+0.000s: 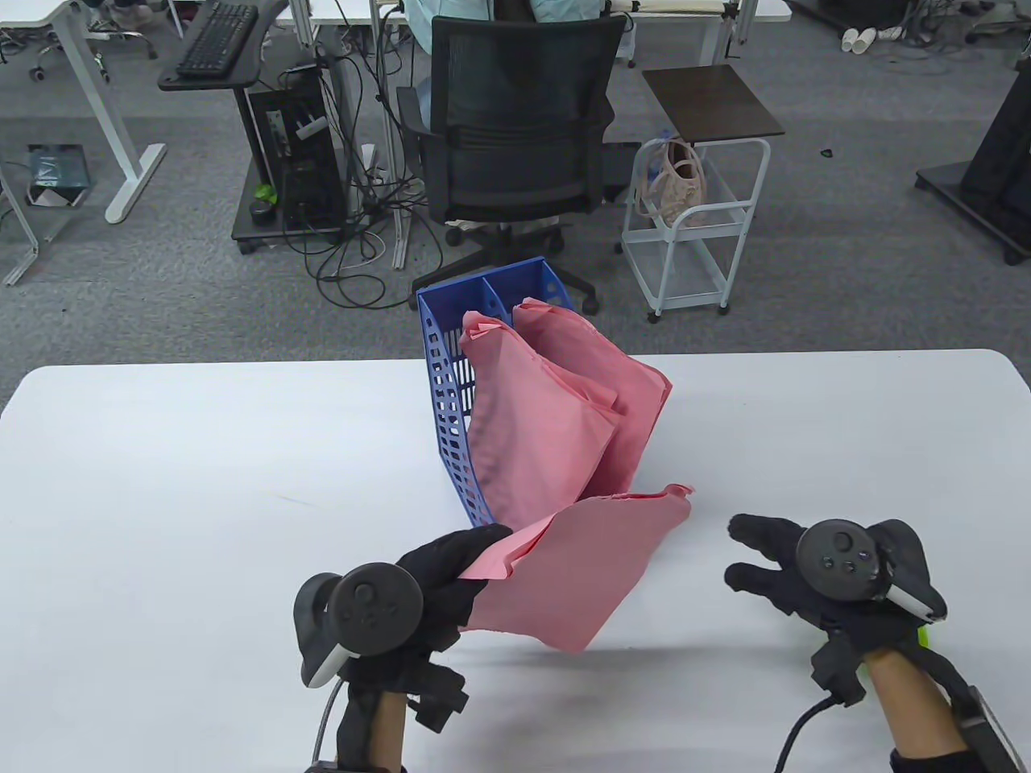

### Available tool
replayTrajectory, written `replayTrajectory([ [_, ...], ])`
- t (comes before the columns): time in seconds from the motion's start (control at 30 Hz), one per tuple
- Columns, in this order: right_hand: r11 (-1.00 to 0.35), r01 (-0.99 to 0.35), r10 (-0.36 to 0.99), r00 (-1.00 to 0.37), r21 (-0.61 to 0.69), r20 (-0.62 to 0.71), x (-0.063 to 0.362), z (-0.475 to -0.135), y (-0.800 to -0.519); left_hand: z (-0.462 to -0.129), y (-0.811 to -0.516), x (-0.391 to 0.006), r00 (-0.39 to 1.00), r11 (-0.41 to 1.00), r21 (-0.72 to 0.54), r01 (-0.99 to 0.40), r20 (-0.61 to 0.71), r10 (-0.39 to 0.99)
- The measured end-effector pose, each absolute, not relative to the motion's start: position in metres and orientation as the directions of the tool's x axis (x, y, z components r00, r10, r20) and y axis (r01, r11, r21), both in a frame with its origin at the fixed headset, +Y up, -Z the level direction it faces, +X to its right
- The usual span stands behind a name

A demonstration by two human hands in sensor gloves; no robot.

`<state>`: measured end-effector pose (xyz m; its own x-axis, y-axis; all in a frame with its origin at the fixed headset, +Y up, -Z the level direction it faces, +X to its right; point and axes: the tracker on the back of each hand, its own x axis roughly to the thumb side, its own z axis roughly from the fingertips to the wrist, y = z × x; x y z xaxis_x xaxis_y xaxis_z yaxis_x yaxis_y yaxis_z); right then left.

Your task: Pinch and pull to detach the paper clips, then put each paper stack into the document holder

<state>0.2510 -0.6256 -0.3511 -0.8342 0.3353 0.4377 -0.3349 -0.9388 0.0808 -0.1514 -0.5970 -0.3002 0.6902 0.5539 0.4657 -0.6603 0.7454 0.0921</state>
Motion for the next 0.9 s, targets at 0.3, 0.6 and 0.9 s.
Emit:
replayTrajectory([
  [0.3,-0.787,-0.464,0.611,-0.498,0.407,0.615,0.189,-0.368,-0.631,-0.304,-0.599,-0.154,0.541,0.671,-0.062,-0.739,0.539,0.646],
  [0.6,-0.751,-0.425,0.657,-0.414,0.505,0.63,0.162,-0.36,-0.633,-0.306,-0.601,-0.154,0.535,0.674,-0.094,-0.732,0.534,0.655],
  [0.9,-0.805,-0.477,0.581,-0.515,0.353,0.63,0.185,-0.347,-0.617,-0.305,-0.602,-0.143,0.698,0.788,0.021,-0.616,0.479,0.533],
])
